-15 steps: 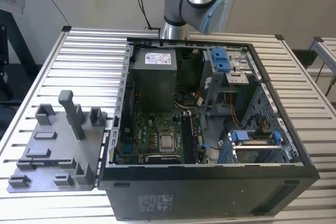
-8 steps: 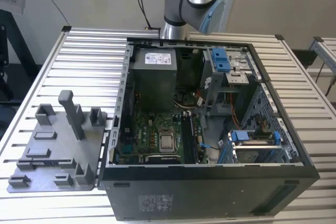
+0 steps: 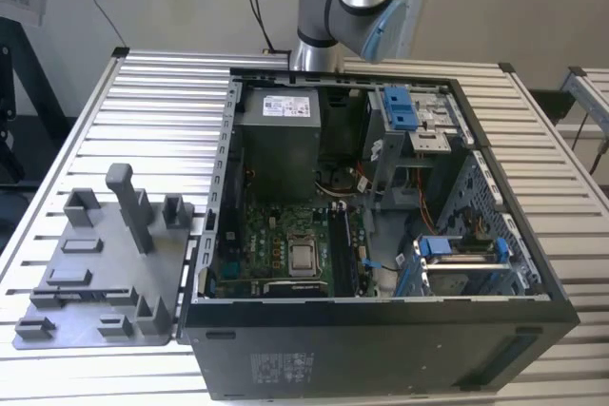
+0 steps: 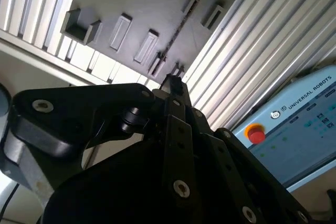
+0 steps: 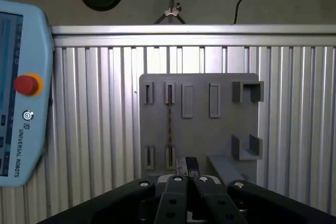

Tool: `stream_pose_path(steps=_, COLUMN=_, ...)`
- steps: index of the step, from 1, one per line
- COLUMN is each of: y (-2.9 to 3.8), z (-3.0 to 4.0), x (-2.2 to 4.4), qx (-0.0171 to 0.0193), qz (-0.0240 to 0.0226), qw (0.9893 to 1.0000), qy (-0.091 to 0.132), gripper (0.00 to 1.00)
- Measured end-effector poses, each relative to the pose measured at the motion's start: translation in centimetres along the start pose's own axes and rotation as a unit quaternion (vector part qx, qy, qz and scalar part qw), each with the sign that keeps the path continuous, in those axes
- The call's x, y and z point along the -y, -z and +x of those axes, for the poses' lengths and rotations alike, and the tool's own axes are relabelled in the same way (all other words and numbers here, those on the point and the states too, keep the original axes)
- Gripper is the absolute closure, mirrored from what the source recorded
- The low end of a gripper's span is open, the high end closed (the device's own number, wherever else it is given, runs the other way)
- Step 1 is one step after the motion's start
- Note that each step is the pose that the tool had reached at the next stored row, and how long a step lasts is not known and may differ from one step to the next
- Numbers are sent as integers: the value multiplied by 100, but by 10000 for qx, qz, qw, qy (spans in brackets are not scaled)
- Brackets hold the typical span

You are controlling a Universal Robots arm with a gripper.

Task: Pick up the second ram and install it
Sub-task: 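Pick up the second ram and move it above second insertion slot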

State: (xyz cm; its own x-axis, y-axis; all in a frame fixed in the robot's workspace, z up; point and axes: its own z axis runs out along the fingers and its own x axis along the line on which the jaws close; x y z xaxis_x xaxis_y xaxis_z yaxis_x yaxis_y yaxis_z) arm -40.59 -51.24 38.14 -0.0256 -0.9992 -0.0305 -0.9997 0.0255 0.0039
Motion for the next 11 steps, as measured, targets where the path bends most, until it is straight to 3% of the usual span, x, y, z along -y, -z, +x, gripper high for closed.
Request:
stream_pose_path(steps=4, y=0, z=0, x=0, qx=0, qz=0, qw=10000, qy=0, gripper=82)
stream_pose_path(steps=6, y=0, z=0, x=0, qx=0, qz=0, qw=10000, qy=0, gripper=70)
stream_pose_path(steps=9, y=0, z=0, x=0, qx=0, qz=1, qw=10000, qy=0, gripper=64)
stream_pose_path(steps=11, y=0, z=0, x=0, qx=0, qz=1, qw=10000, qy=0, gripper=52)
